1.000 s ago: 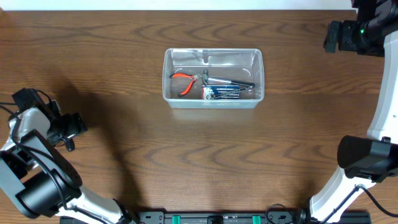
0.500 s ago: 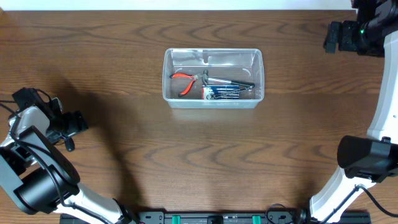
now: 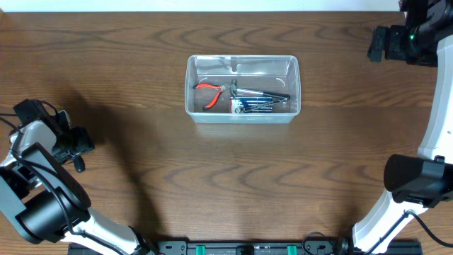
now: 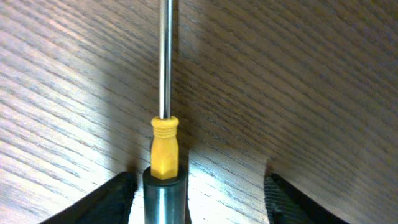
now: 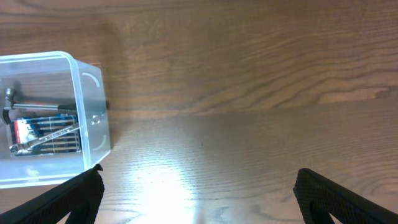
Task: Pack container
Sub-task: 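Grasp the yellow-handled screwdriver with the left gripper, then carry the screwdriver into the container and release it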
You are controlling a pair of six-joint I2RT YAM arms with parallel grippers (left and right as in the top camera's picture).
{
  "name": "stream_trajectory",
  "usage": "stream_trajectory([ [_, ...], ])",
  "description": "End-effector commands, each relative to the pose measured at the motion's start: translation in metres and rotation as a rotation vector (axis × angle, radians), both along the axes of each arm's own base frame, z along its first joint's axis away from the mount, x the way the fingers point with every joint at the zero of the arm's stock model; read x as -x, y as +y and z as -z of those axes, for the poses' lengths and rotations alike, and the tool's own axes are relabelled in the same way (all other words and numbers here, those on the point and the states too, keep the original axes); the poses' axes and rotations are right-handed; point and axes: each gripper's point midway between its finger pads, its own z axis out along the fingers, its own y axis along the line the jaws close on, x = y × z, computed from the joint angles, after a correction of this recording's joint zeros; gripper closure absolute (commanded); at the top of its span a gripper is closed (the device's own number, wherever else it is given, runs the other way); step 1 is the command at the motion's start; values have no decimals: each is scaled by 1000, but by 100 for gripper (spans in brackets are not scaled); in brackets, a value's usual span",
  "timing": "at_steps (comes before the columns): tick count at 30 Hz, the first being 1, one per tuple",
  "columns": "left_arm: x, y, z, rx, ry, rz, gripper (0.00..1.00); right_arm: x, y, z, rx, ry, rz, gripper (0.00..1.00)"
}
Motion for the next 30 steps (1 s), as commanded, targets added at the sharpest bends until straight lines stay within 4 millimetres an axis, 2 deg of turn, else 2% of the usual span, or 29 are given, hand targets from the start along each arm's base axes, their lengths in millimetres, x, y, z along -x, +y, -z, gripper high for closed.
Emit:
stream_trajectory([
  [1, 14, -9, 24, 51, 68, 4, 41, 1, 0, 3, 2, 12, -12, 1],
  [6, 14, -9, 24, 51, 68, 4, 46, 1, 0, 3, 2, 15, -12, 1],
  [10, 14, -9, 24, 50, 68, 4, 56, 1, 0, 3, 1, 15, -12, 1],
  [15, 14, -9, 24, 49, 66, 4, 63, 2, 0, 4, 1, 18, -12, 1],
  [18, 14, -9, 24, 49, 66, 4, 76, 2, 0, 4, 1, 18, -12, 1],
  [21, 14, -9, 24, 49, 66, 4, 81, 2, 0, 4, 1, 18, -12, 1],
  [25, 14, -9, 24, 49, 66, 4, 94, 2, 0, 4, 1, 18, -12, 1],
  [30, 14, -9, 24, 49, 66, 4, 94, 2, 0, 4, 1, 18, -12, 1],
])
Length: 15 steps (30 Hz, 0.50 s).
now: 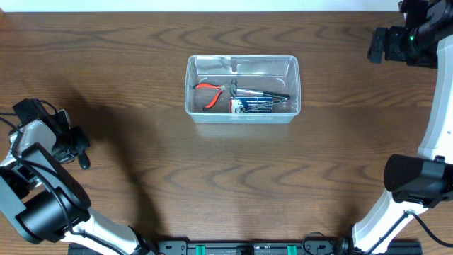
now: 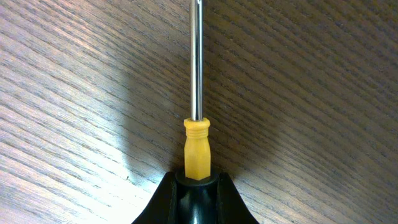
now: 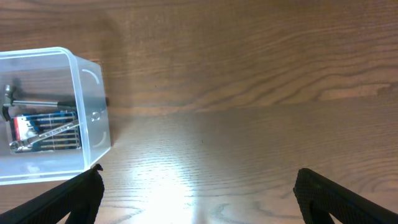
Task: Pack container
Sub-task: 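Carry the screwdriver into the container and release it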
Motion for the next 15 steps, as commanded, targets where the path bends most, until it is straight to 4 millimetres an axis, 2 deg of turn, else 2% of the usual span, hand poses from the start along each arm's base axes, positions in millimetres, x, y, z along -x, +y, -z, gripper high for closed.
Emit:
stream_trajectory([
  [1, 16, -10, 24, 52, 70, 1, 94, 0, 0, 3, 3, 8, -12, 1],
  [6, 13, -9, 22, 50, 66, 3, 94, -1, 0, 2, 4, 4, -12, 1],
  [9, 5, -10, 8, 44, 53, 15, 94, -1, 0, 2, 4, 3, -12, 1],
  [12, -15, -16, -28, 27, 14, 58, 94, -1, 0, 2, 4, 4, -12, 1],
  [15, -41, -38, -82, 16, -57, 148, 94, -1, 0, 2, 3, 5, -12, 1],
])
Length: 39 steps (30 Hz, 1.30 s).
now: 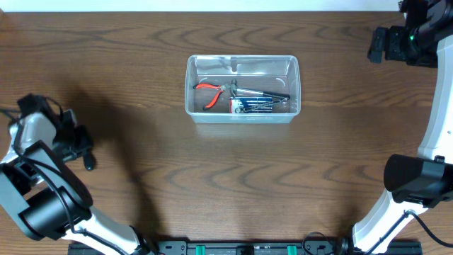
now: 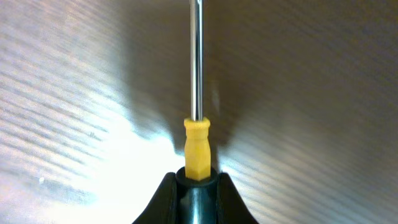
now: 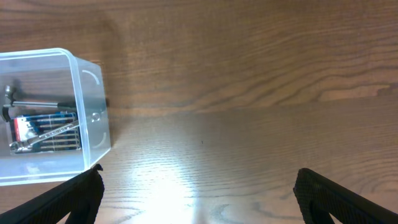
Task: Pack container
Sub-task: 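Carry the screwdriver into the container and release it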
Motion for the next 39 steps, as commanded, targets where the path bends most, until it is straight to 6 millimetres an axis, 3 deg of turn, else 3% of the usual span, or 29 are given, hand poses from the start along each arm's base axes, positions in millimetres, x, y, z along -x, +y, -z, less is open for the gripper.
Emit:
stream_trajectory([
  [1, -50, -23, -83, -50, -178, 141, 94, 0, 0, 3, 2, 9, -12, 1],
  [5, -77, -90, -167, -92, -282, 430, 94, 0, 0, 3, 2, 11, -12, 1],
  [9, -97, -176, -215, -151, -403, 800, 94, 0, 0, 3, 2, 10, -12, 1],
  [14, -112, -282, -222, -208, -522, 1260, 94, 0, 0, 3, 3, 10, -15, 1],
  [16, -112, -321, -215, -223, -546, 1439, 94, 0, 0, 3, 5, 11, -20, 1],
  [20, -114, -374, -186, -222, -541, 1652, 94, 0, 0, 3, 5, 11, -20, 1],
  [25, -131, -402, -131, -185, -484, 1707, 94, 0, 0, 3, 4, 12, -20, 1],
  [32, -132, -401, -59, -111, -324, 1722, 94, 1, 0, 3, 4, 14, -20, 1],
  [39, -131, -400, -45, -98, -292, 1723, 94, 1, 0, 3, 4, 16, -20, 1],
])
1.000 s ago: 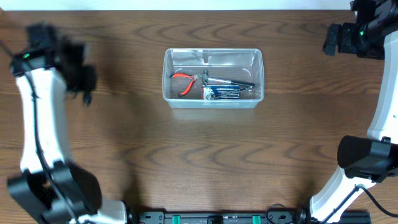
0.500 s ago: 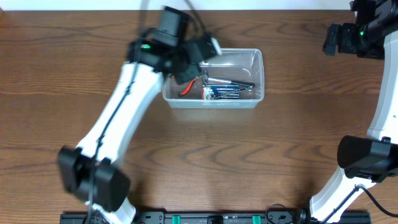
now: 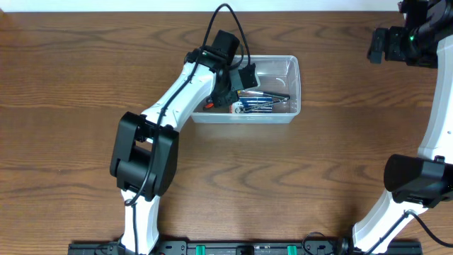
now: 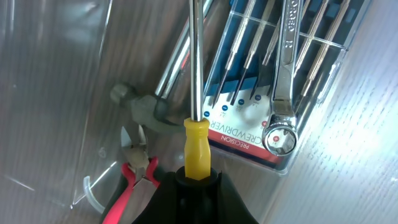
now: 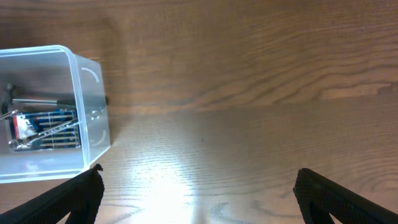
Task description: Pack container
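Note:
My left gripper [image 4: 198, 182] is shut on a screwdriver with a yellow handle [image 4: 198, 148] and a long steel shaft. It hangs over the clear plastic container [image 3: 294, 83], where the left gripper [image 3: 239, 76] reaches in from the left side. Under the screwdriver lie a hammer [image 4: 148, 111], red pliers [image 4: 135, 177], a pack of precision screwdrivers [image 4: 249, 134] and a wrench [image 4: 281, 134]. My right gripper [image 5: 199, 193] stands wide open over bare wood, well to the right of the container [image 5: 93, 118]. The right gripper [image 3: 379, 45] sits at the table's far right corner.
The brown wooden table [image 3: 248, 184] surrounds the container. The left arm [image 3: 177, 95] stretches diagonally from the front left up to the container. The right arm's base [image 3: 414, 180] stands at the right edge.
My left gripper, shut on the screwdriver, has moved from the table's far left edge to above the container's contents. The right gripper has not moved.
My left gripper stood open around the screwdriver's handle on the wood at the far left. Then it was shut on the handle, then a little higher with it. Now it holds the screwdriver over the tools in the container.

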You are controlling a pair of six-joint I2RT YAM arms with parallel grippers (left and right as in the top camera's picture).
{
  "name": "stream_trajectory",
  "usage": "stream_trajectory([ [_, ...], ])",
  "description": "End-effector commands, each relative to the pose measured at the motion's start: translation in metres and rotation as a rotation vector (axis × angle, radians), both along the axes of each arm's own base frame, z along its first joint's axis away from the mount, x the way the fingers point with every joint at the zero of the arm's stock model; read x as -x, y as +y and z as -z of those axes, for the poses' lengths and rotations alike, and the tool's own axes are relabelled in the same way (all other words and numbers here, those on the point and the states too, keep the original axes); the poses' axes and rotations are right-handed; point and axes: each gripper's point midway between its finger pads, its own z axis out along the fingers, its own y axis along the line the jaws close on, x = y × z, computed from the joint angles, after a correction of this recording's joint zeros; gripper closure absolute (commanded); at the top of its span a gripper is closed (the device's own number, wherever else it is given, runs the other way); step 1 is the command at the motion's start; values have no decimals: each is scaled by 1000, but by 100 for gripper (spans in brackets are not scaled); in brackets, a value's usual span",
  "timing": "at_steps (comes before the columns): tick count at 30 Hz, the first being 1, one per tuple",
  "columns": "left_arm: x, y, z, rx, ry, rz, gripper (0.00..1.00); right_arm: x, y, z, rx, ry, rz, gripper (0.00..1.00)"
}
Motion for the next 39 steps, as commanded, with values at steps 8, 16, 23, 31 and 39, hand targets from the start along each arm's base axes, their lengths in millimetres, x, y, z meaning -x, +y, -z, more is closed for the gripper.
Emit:
stream_trajectory([
  [8, 3, 4, -1, -13, 9, 9, 66, 0, 0, 3, 4, 8, -16, 1],
  [16, 0, 10, -3, -33, 0, -41, 57, 0, 0, 3, 5, 8, -19, 1],
  [23, -21, 35, -80, -12, -164, -278, 43, -6, 15, 0, -38, -22, -92, 1],
  [31, -22, 131, -189, 249, -274, -857, 2, -45, 64, -17, 10, -179, -245, 1],
  [39, 15, 253, -208, 273, -236, -1298, 2, -44, 77, -21, 59, -186, -263, 1],
])
